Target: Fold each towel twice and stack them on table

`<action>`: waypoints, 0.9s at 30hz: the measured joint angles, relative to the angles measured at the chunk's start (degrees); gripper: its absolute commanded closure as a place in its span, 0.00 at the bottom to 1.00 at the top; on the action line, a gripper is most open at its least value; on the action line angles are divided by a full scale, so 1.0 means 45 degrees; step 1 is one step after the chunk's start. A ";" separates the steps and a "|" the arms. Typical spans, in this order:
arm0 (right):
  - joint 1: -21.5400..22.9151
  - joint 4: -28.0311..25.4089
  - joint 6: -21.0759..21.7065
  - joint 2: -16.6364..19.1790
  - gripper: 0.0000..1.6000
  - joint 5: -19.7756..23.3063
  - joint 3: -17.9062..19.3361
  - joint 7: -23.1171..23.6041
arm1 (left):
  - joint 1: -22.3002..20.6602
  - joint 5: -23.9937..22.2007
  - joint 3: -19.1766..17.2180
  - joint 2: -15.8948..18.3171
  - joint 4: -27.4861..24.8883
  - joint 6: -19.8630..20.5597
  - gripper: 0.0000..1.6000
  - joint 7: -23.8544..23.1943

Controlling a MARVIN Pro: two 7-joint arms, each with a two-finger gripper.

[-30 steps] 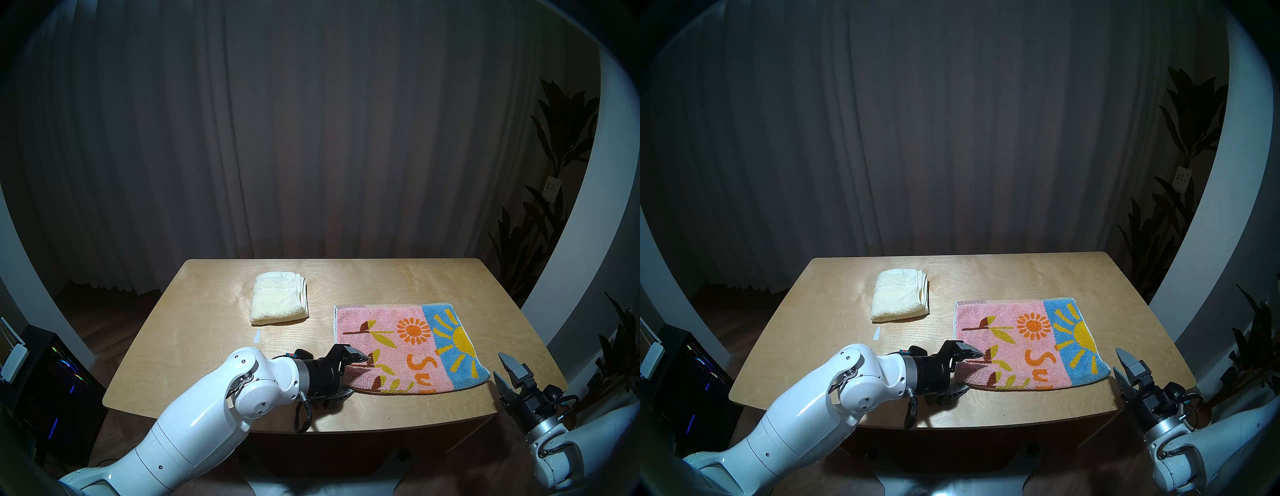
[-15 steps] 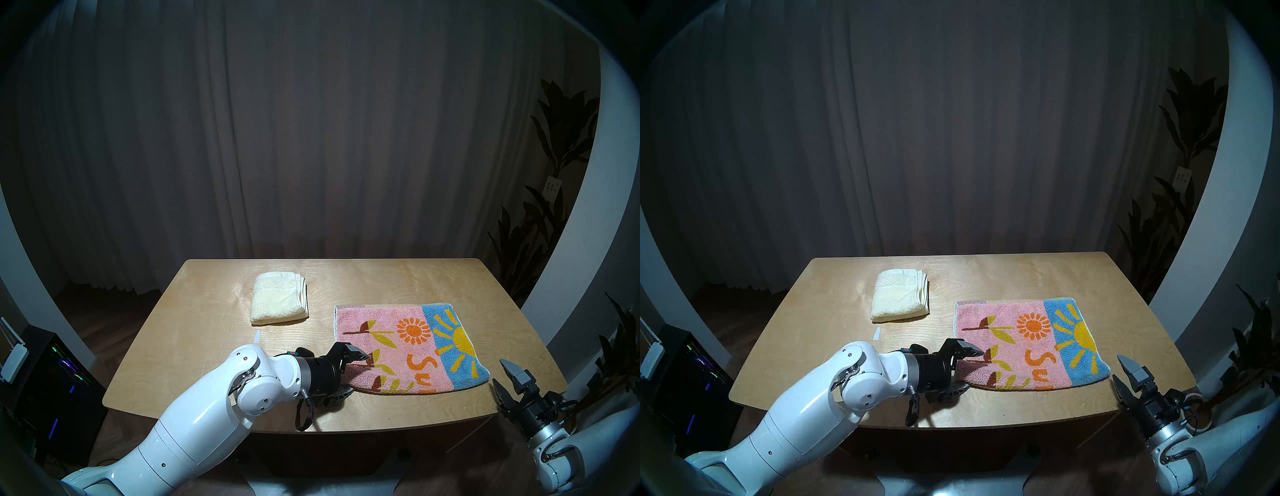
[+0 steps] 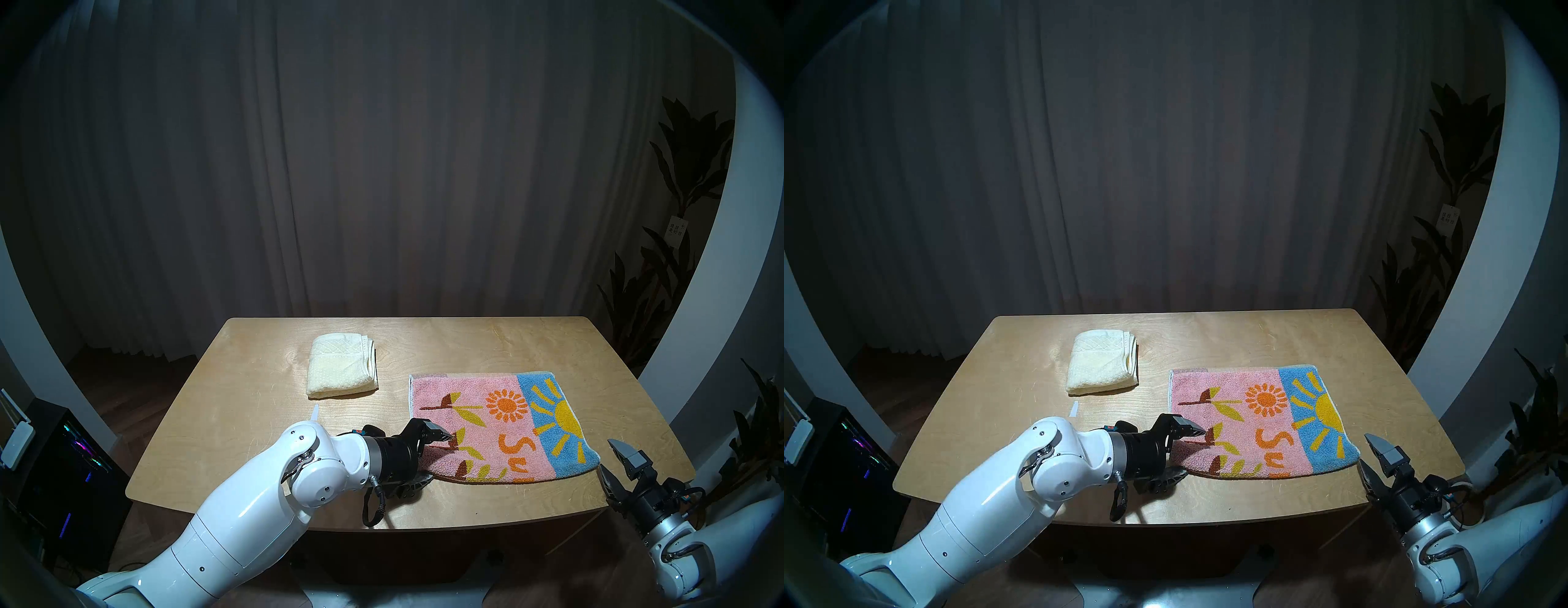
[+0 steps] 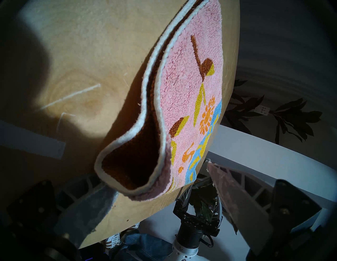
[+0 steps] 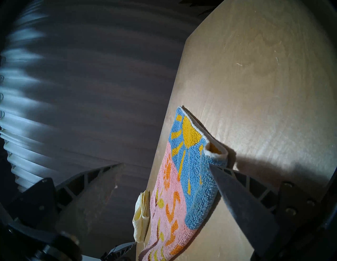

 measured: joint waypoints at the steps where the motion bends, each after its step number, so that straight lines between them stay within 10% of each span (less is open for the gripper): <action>1: 0.0026 -0.0033 0.0000 0.0000 0.00 0.0000 0.0012 -0.0201 | -0.0002 -0.0003 -0.0005 -0.0002 0.0000 0.0000 0.00 0.0010; 27: 0.0529 -0.0840 -0.0829 0.0112 0.00 -0.0006 0.0252 -0.2259 | -0.0048 -0.0083 -0.0098 0.0014 0.0046 -0.0005 0.00 0.0076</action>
